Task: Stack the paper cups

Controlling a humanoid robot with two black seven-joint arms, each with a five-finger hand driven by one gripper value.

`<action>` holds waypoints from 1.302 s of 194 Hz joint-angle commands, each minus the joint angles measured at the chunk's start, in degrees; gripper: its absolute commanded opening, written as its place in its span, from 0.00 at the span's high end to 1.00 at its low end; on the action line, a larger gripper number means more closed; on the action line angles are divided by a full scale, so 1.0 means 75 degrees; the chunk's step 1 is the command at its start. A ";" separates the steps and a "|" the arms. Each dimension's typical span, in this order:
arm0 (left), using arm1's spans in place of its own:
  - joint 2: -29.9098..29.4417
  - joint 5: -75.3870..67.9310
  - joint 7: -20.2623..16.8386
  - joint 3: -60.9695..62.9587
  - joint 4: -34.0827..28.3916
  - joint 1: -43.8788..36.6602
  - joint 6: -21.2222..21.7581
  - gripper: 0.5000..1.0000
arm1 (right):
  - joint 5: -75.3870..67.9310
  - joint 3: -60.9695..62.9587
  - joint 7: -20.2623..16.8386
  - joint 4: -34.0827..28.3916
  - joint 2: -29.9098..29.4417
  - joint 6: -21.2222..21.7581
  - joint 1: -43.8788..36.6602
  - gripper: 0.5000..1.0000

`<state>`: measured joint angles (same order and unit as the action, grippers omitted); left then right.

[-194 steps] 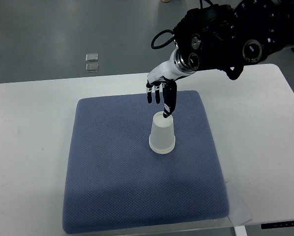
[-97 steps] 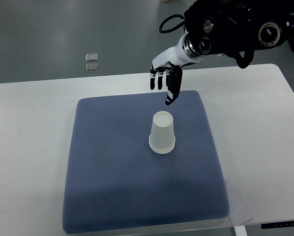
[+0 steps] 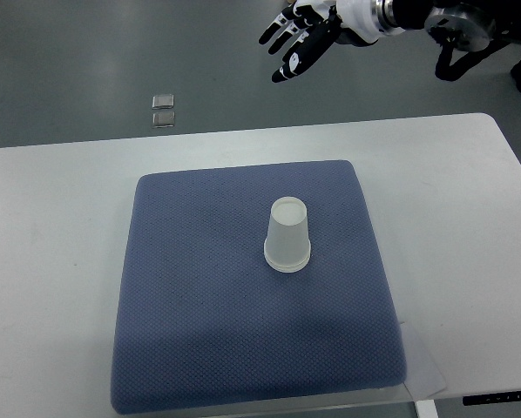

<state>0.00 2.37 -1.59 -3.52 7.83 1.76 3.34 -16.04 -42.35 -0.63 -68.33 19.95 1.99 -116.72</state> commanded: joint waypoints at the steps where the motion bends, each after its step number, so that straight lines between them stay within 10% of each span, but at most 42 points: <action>1: 0.0000 0.0000 0.0000 0.0000 -0.0001 -0.0001 0.0000 0.00 | -0.0674 0.0737 0.0248 0.0404 0.0188 -0.0184 0.0692 0.40; 129: 0.0000 0.0000 0.0000 0.0000 -0.0001 -0.0001 0.0000 0.00 | -0.1705 0.7135 0.1948 0.2525 0.0012 -0.0852 0.6540 0.19; 253: 0.0000 0.0000 0.0000 0.0000 -0.0001 -0.0001 0.0000 0.00 | -0.1553 0.8612 0.3038 0.3428 -0.0808 0.0719 0.8813 0.17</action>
<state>0.00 2.37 -1.57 -3.52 7.82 1.76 3.34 -27.86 22.31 22.02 -43.29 14.06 6.96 -50.93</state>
